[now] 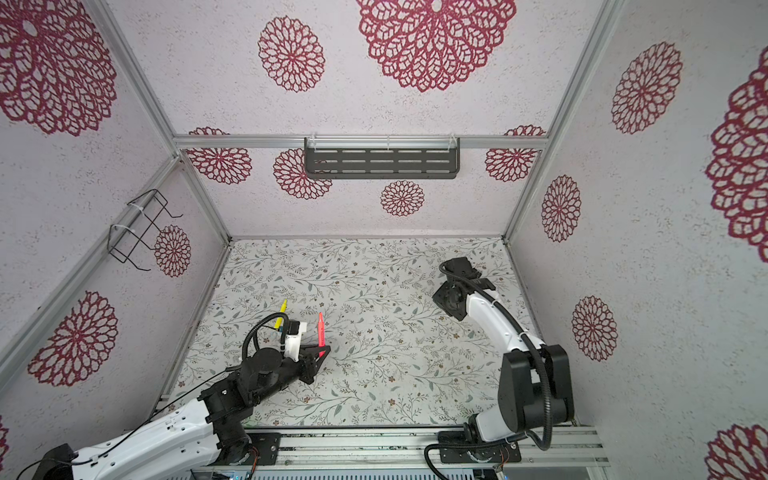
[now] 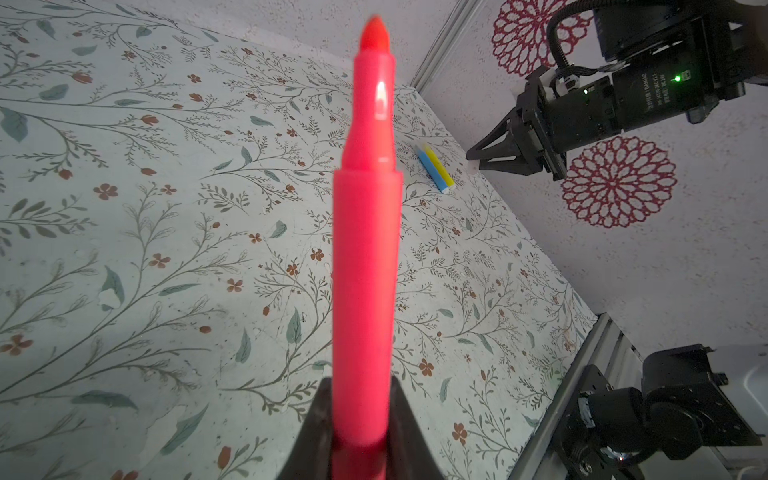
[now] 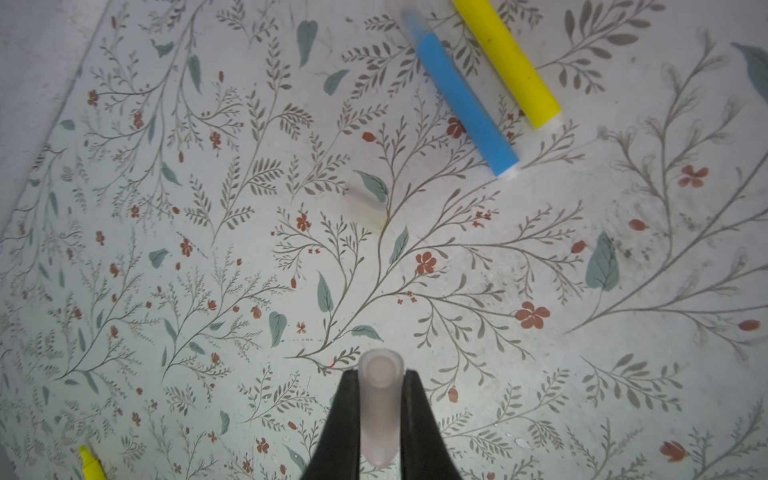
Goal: Insert the pens into the pen caps
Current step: 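Lift the pink cap with the right gripper and carry it toward the left gripper, then bring the pink cap over the pink highlighter tip with the right gripper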
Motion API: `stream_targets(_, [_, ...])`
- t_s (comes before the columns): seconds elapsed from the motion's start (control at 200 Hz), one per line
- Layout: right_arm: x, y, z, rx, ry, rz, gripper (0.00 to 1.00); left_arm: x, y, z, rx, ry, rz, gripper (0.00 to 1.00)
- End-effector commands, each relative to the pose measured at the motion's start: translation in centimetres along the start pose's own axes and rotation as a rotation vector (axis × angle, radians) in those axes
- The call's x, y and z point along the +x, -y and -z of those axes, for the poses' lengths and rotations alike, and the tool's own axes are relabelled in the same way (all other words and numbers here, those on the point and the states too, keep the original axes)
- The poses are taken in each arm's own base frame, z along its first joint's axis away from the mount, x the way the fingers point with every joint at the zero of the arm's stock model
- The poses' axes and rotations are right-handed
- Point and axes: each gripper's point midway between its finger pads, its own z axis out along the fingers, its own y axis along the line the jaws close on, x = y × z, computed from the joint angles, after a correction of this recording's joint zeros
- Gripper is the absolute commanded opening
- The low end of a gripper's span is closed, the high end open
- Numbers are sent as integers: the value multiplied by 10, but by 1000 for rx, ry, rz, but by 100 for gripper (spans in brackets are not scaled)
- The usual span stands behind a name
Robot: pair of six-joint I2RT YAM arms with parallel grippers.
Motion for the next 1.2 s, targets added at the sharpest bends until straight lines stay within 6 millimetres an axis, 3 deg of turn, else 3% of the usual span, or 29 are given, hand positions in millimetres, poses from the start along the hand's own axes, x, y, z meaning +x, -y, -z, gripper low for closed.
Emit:
stream_targets(0.0, [-5, -34, 23, -197, 49, 96, 0, -15, 18, -1, 56, 37, 4, 0])
stream_targets(0.205, [7, -90, 68, -599, 70, 180, 0, -12, 28, -11, 85, 16, 1, 0])
stream_targets(0.615, [51, -146, 124, -904, 50, 412, 0, -6, 62, -34, 159, -33, -36, 0])
stream_targets(0.876, [71, -165, 161, -1055, 76, 508, 0, -2, 84, -48, 203, -74, -66, 0])
stream_targets(1.196, [88, -175, 188, -1168, 83, 574, 0, -1, 100, -61, 234, -101, -87, 0])
